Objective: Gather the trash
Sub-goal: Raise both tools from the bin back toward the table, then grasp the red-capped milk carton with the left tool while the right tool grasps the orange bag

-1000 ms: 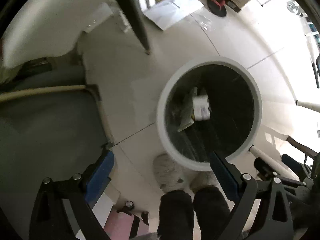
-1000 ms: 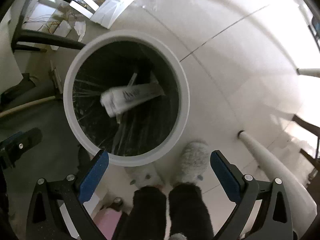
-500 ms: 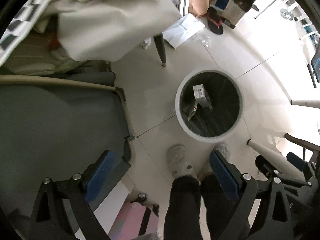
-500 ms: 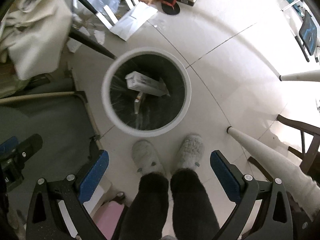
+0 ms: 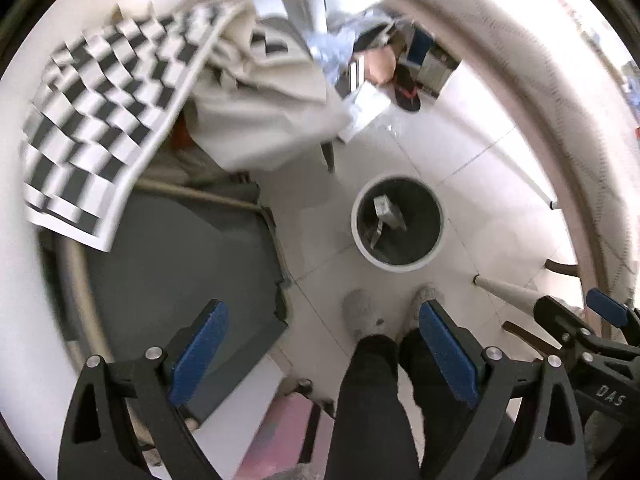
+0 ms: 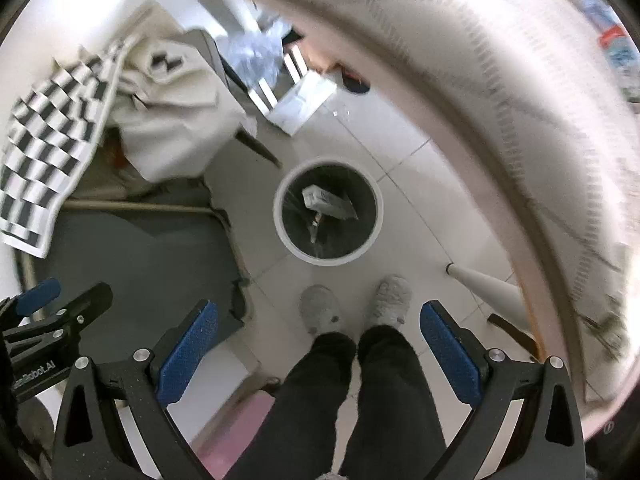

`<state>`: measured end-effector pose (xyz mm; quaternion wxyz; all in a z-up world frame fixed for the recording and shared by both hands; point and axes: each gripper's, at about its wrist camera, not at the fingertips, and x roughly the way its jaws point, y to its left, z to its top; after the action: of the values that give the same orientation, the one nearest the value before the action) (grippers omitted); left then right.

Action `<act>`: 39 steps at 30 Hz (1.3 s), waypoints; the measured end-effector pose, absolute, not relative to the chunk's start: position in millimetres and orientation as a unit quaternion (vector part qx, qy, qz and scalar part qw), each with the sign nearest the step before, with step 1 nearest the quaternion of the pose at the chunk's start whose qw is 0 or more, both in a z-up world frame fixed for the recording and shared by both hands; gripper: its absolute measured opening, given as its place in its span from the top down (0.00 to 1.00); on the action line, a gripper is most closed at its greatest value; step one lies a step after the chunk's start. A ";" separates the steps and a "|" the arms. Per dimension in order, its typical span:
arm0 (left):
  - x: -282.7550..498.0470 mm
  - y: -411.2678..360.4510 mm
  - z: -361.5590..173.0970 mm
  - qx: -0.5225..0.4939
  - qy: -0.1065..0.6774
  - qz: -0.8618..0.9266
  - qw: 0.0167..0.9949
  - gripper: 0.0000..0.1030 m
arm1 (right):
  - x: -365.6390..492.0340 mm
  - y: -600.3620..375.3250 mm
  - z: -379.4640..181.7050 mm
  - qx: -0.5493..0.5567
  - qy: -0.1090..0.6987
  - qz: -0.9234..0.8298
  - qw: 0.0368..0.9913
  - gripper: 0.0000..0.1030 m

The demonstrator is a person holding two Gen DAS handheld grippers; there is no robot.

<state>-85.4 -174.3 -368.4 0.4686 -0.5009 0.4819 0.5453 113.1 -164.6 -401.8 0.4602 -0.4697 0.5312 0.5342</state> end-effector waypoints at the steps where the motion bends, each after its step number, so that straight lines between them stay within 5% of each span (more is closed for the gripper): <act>1: -82.9 -172.2 -355.4 -0.491 0.482 0.549 0.475 0.05 | 119.9 -164.6 -383.4 -0.455 0.539 0.537 0.463 0.01; 9: -20.3 -126.1 -271.6 -0.425 0.464 0.567 0.532 0.05 | 203.4 -139.8 -289.9 -0.364 0.574 0.527 0.511 0.01; 16: 114.2 -59.7 -241.3 -0.390 0.482 0.512 0.594 0.00 | 357.0 -117.4 -242.6 -0.274 0.595 0.463 0.597 0.01; 23: 264.2 -6.7 -253.1 -0.379 0.523 0.439 0.624 0.00 | 535.7 -108.6 -261.5 -0.203 0.634 0.331 0.669 0.01; 30: 367.3 34.0 -309.3 -0.422 0.566 0.375 0.601 0.01 | 619.5 -106.7 -314.8 -0.152 0.681 0.259 0.667 0.01; 32: 379.2 41.9 -325.3 -0.428 0.577 0.373 0.588 0.09 | 624.8 -111.8 -326.5 -0.141 0.692 0.253 0.661 0.01; 34: 381.1 48.8 -340.2 -0.434 0.589 0.371 0.572 0.32 | 627.0 -111.0 -335.5 -0.131 0.705 0.251 0.650 0.01; 39: 359.5 54.4 -348.6 -0.435 0.590 0.370 0.570 0.65 | 622.6 -113.2 -354.5 -0.115 0.728 0.250 0.628 0.03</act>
<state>359.5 54.4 -348.6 0.5703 -0.4352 0.5904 0.3698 622.6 -113.2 -354.5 0.6279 -0.1153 0.7279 0.2501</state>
